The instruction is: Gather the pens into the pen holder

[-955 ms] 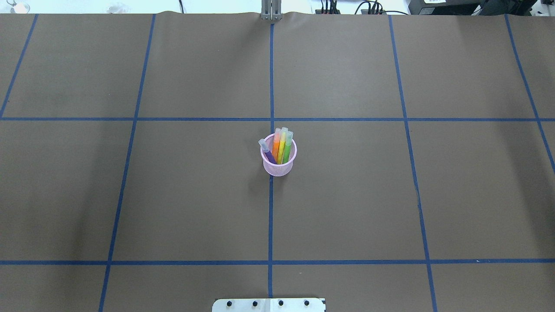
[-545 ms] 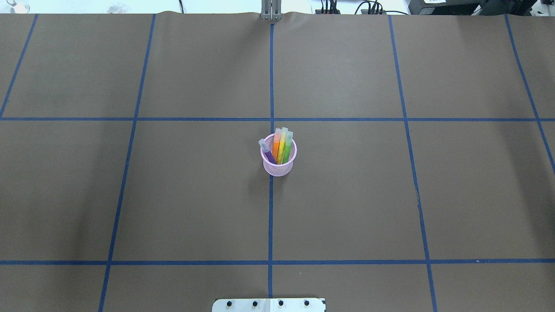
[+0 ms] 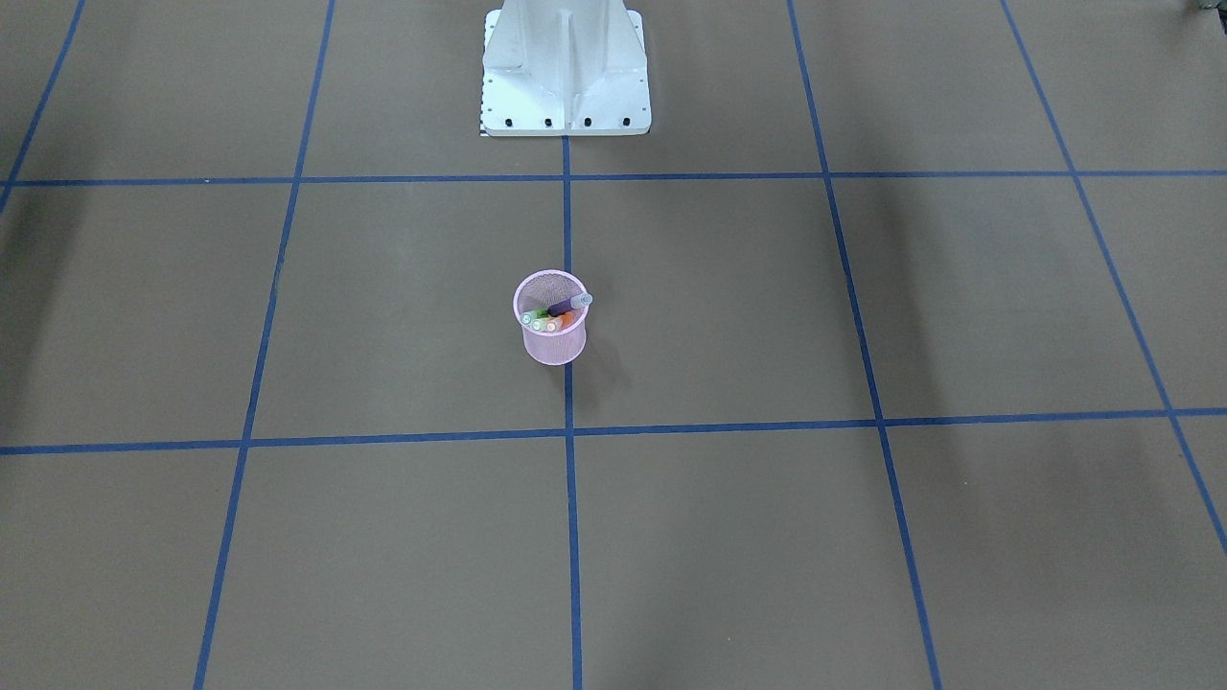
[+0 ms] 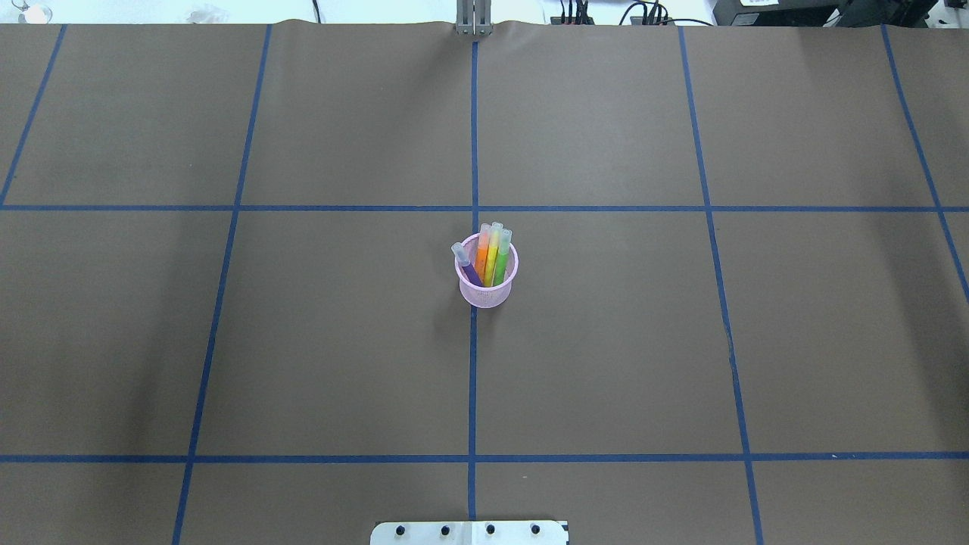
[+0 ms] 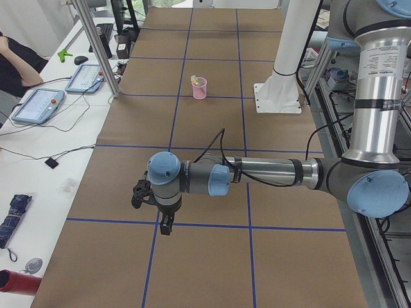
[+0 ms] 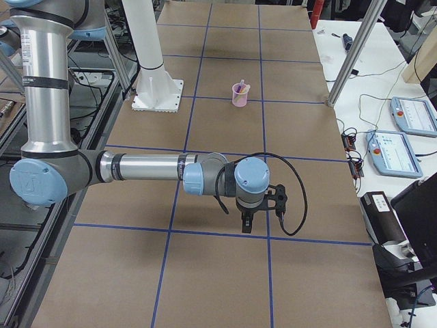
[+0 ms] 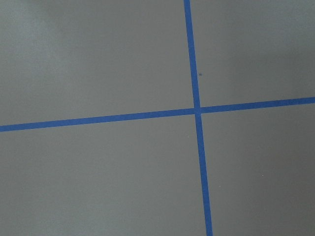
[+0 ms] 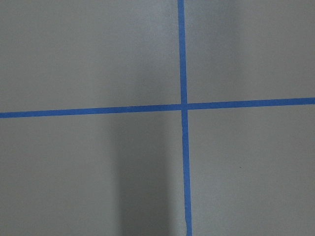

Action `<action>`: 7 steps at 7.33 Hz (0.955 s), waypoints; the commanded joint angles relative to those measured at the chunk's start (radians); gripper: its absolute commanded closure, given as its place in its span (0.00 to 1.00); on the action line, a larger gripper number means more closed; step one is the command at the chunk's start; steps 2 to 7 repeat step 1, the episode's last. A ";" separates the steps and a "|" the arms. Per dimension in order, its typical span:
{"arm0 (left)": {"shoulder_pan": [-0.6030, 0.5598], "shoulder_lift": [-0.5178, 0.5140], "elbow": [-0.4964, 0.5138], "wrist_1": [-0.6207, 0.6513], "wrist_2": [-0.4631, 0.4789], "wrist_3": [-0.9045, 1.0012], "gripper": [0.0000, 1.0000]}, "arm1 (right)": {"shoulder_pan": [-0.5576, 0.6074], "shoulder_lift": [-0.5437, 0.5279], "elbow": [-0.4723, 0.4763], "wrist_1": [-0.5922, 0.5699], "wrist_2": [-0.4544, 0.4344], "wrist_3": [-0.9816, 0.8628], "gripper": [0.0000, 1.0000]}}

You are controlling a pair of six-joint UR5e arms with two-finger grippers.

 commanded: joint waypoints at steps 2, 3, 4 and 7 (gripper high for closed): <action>0.003 -0.002 0.001 -0.001 0.000 -0.001 0.00 | 0.000 -0.001 -0.004 0.000 -0.001 0.001 0.00; 0.003 -0.002 0.001 -0.001 0.000 -0.001 0.00 | 0.000 -0.001 -0.004 0.000 -0.001 0.001 0.00; 0.003 -0.002 0.001 -0.001 0.000 -0.001 0.00 | 0.000 -0.001 -0.004 0.000 -0.001 0.001 0.00; 0.003 -0.002 0.001 -0.001 0.000 -0.001 0.00 | 0.000 -0.001 -0.004 0.000 -0.001 0.001 0.00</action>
